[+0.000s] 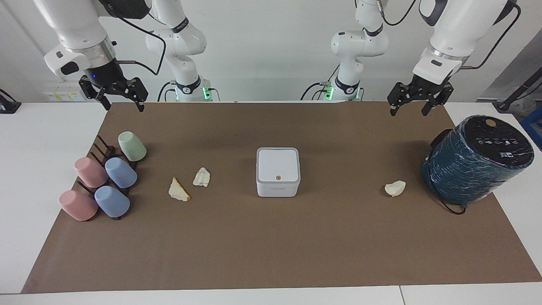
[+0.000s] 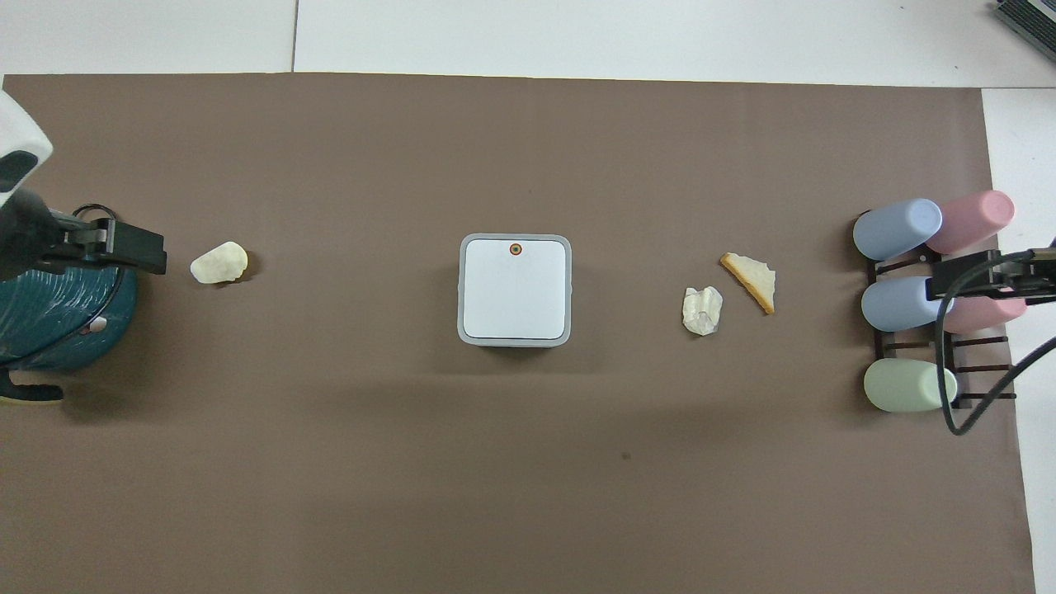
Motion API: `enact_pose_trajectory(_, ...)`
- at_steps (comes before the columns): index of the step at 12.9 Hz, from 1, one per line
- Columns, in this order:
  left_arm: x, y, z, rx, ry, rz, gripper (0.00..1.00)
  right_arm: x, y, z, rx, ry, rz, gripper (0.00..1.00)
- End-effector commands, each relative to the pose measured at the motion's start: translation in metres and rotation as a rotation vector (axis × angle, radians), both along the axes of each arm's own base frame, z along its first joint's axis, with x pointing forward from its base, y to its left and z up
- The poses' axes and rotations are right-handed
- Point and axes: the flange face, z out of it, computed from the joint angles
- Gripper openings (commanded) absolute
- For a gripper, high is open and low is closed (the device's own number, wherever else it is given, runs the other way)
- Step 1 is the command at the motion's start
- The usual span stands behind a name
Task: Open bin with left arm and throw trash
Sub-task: 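Reach the left gripper to the bin lid while the right gripper reaches the bread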
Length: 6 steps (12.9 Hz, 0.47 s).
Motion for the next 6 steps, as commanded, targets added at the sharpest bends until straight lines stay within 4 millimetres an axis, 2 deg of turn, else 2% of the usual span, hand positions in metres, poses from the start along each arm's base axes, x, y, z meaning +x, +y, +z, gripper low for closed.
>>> enact_pose_trajectory(1, -0.021, -0.043, -0.009, -0.023, -0.049, 0.052, 1.00, -0.006, 0.004, 0.002, -0.007, 0.000, 0.021, 1.00)
enact_pose_trajectory(3, -0.031, -0.088, -0.020, -0.040, -0.068, 0.074, 1.00, -0.007, 0.004, 0.002, -0.007, 0.001, 0.055, 1.00)
enact_pose_trajectory(5, -0.031, -0.120, -0.030, -0.087, -0.067, 0.074, 1.00, -0.007, 0.003, -0.008, -0.006, 0.014, 0.072, 1.00)
enact_pose_trajectory(6, -0.027, -0.134, -0.042, -0.101, -0.055, 0.061, 1.00, -0.006, 0.004, -0.013, -0.006, 0.005, 0.078, 1.00)
